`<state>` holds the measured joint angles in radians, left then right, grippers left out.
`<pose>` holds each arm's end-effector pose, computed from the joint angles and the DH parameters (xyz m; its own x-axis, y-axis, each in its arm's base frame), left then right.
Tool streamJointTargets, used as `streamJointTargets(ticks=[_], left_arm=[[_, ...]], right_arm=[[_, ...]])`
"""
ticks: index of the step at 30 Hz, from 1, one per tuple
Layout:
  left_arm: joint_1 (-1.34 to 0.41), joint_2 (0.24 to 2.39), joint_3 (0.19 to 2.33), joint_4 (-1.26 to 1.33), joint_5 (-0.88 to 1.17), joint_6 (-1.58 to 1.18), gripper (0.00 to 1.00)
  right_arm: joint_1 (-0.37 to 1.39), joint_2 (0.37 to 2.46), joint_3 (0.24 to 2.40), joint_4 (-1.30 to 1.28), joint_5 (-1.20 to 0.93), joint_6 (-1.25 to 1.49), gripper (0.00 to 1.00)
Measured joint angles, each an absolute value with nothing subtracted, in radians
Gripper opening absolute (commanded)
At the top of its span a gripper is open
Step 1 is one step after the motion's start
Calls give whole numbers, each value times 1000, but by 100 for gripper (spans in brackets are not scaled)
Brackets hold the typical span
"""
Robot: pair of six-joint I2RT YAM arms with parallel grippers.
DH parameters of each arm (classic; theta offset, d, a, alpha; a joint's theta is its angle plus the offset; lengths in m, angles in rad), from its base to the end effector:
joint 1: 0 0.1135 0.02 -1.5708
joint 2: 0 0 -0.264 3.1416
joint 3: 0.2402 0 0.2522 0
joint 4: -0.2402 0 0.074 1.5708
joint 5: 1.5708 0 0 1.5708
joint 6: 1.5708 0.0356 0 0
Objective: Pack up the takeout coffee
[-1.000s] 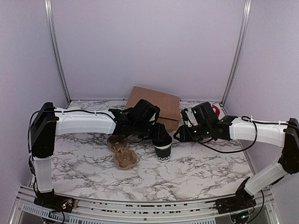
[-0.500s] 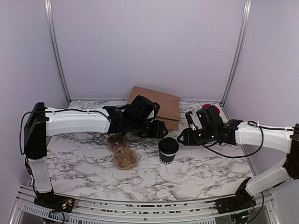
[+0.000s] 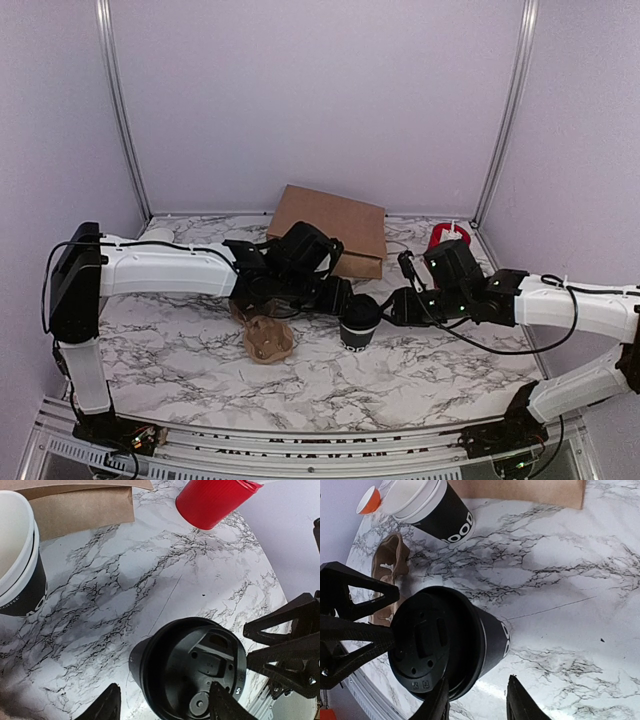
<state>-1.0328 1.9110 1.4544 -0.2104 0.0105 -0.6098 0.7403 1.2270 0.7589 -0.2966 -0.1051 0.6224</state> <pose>0.2254 -0.3785 0.2404 -0.7541 0.1461 -0.6404 0.5259 0.7185 -0.4553 0.1862 0.1752 0.2293 -0.8389 0.0189 -0.5439 -0.2924 0.8273 0.4797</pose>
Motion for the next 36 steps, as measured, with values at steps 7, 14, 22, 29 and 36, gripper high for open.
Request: streamJointTargets(ticks=[7,14,22,29,36], left_arm=[[-1043,1911,1451,-208,16,-619,61],[-1047,1911,1438,-206,17,-628,60],[-1047,1911,1417,-177,-1,-652,60],[-1046,1910,1390,-142,-28,-675,60],[-1042,1906,1371,-114,-31,-690,60]], right_arm=[[760,1227,726,-261,-124,659,37],[760,1235,717,-232,-126,663,37],[760,1268,725,-200,-121,655,36],[760,1333,777,-202,-123,614,35],[764,1342,781,-201,-121,581,35]])
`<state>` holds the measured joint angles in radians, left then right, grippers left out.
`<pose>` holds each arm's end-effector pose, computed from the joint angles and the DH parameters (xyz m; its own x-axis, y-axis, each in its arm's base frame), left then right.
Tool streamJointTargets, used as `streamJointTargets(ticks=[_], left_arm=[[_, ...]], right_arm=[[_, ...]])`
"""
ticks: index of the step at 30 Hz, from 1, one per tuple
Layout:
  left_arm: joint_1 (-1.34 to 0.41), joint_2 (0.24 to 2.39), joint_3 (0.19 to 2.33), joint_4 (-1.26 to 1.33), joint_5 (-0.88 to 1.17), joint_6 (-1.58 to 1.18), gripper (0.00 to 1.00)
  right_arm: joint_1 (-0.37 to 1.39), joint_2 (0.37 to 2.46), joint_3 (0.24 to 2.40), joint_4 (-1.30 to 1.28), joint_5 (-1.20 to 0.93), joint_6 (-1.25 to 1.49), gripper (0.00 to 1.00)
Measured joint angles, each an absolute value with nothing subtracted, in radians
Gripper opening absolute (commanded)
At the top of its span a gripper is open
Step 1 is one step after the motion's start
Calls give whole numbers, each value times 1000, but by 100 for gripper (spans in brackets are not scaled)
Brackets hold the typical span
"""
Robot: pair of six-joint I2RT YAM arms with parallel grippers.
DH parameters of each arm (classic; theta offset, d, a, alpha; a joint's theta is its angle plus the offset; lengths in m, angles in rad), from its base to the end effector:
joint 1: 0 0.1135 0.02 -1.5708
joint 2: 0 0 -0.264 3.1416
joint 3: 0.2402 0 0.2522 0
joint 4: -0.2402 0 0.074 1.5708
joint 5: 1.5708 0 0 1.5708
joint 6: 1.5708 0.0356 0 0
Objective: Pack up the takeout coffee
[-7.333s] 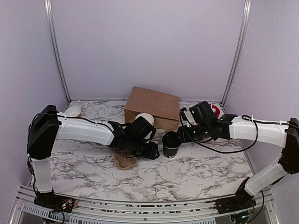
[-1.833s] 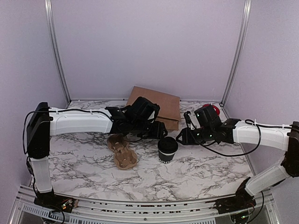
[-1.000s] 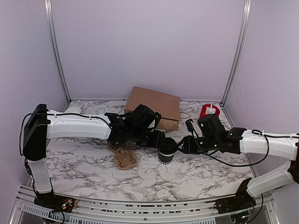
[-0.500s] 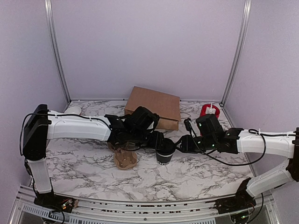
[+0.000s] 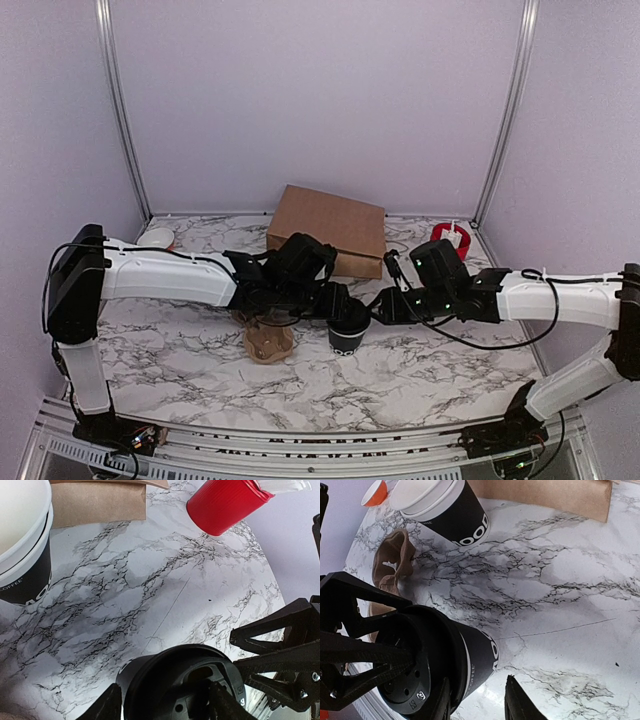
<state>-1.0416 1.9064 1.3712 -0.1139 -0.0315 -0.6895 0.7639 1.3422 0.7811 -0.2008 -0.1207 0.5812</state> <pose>0.2208 -0.3754 0.2232 -0.7763 0.0678 -0.6268 0.4618 0.7380 -0.4921 0.1982 0.1958 0.2156 -0.8282 -0.0386 -0.5591 -0.3528 0.8110 0.4667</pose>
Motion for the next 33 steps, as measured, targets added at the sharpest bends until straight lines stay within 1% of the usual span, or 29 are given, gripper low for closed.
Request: streamJointTargets(ticks=[7,12,24,33], left_arm=[[-1039,1898,1351,-97,-36,-696,60],[-1038,1889,1323,-61,-42,-713,60],[-1038,1845,1249,-12,-84,-760,60],[-1038,1831,1224,4,-112,-797,60]], right_arm=[[796,1362,784,-194,-74,564,33],[808,1359,795,-203,-37,566,36],[804,1433,928,-327,-43,517,36],[803,1385,955,-386,-41,504,36]])
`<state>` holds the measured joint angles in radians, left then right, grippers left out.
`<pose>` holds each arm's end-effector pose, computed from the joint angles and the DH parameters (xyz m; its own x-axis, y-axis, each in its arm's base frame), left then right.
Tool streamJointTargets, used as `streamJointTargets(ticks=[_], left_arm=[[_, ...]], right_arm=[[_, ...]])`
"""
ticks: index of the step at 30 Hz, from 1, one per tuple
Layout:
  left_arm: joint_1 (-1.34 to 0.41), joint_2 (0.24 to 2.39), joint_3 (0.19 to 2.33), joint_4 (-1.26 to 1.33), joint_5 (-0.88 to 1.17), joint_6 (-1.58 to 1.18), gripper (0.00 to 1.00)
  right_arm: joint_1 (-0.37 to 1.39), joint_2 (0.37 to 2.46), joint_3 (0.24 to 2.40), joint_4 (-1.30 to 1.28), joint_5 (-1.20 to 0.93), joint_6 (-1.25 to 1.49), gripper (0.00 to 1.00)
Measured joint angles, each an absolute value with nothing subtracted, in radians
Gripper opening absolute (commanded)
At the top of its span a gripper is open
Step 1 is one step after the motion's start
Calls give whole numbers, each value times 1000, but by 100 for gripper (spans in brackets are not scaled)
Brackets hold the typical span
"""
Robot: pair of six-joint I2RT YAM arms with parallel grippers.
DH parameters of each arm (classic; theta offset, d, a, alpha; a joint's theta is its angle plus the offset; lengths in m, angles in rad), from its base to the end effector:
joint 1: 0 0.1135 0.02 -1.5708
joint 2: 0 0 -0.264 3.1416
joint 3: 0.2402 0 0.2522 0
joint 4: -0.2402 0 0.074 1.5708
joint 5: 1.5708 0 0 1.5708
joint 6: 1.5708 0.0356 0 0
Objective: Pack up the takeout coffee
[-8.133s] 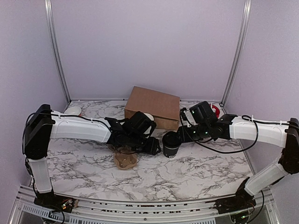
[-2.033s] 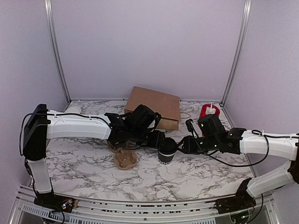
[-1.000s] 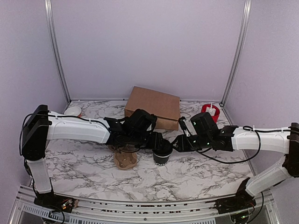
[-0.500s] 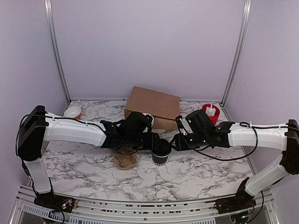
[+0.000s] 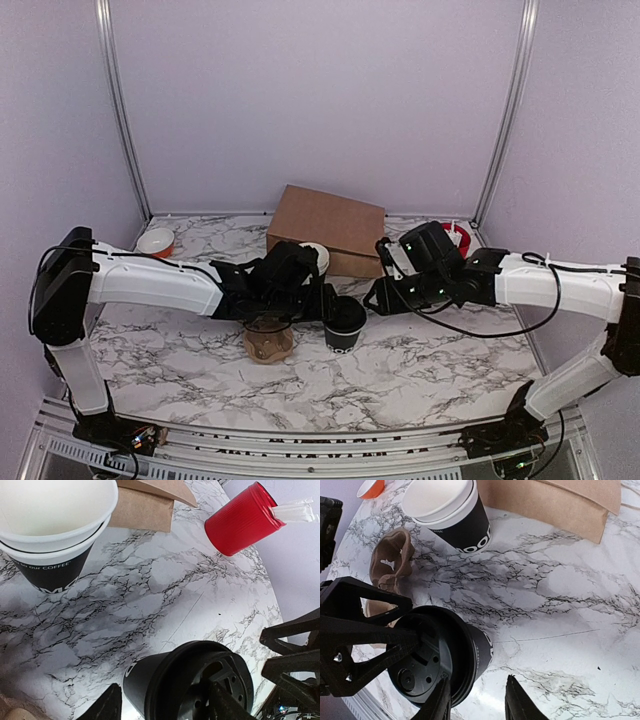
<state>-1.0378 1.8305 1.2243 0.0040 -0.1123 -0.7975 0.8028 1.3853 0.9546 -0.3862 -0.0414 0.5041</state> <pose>0.2135 -0.3541 0.2164 -0.7799 -0.0774 -0.6211 0.3591 0.7574 -0.5454 0.2031 0.2125 0.2453 -0.8001 -0.1337 -0.5848 -0.4019 0.8432 0.3570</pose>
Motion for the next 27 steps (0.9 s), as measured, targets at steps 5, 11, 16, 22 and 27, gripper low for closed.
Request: streamJointTargets(ticks=[5,11,16,22,27], left_arm=[[-1038,1830,1224,4,-115,-802,60],[-1038,1830,1224,4,-115,-802,60],[-1038,1830,1224,4,-115,-802,59],[-1038,1830,1224,4,-115,-802,59],[-1038,1830,1224,4,-115,-801,59]], right_arm=[[813,1335,936,-402,-46,514,35],[825,1314,862,-405,-70,546,34],[825,1314,846,-397,-81,559,34],[825,1316,846,-365,-88,579,34],[825,1341,850,-341,-90,582,34]])
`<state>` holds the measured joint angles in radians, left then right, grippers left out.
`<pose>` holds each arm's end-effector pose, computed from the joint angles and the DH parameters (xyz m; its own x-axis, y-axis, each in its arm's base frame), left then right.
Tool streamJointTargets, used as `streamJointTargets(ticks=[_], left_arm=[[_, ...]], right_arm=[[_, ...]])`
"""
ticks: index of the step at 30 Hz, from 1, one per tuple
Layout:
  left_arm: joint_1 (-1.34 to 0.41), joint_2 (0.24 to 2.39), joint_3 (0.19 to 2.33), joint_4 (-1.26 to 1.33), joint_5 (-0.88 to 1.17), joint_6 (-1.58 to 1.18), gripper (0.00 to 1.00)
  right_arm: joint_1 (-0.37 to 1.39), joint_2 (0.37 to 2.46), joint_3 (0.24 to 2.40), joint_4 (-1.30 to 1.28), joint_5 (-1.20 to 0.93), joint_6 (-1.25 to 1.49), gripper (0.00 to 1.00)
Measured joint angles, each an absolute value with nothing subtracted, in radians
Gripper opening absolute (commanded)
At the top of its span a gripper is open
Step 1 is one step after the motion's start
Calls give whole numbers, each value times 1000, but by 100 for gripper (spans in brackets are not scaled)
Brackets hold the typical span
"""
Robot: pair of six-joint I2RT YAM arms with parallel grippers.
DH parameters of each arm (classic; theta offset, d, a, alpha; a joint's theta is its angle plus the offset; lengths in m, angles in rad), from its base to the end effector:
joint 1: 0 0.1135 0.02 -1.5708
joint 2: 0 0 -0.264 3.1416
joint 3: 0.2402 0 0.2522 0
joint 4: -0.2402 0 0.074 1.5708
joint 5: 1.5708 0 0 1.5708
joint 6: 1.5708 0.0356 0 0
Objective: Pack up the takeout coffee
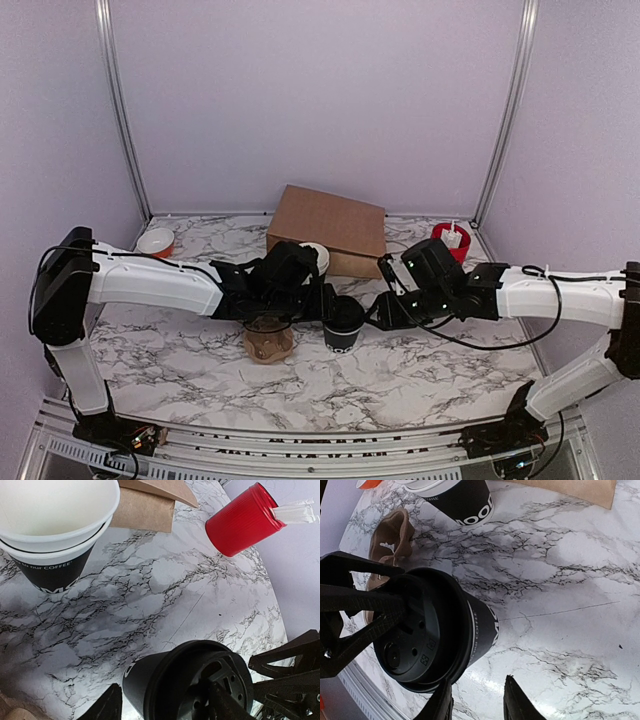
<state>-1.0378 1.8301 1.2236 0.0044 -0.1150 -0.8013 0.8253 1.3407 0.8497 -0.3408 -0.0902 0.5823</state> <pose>0.2135 -0.3539 0.2164 -0.7803 -0.0816 -0.6201 0.3552 0.7582 -0.5467 0.1861 0.2063 0.2270 -0.8438 -0.1066 -0.5259 -0.3698 0.8257 0.4260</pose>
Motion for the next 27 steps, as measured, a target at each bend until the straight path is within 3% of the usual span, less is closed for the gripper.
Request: streamJointTargets(ticks=[27], left_arm=[[-1036,1830,1224,4,-115,-801,59]], right_arm=[[825,1357,869,-305,-118,600,34]])
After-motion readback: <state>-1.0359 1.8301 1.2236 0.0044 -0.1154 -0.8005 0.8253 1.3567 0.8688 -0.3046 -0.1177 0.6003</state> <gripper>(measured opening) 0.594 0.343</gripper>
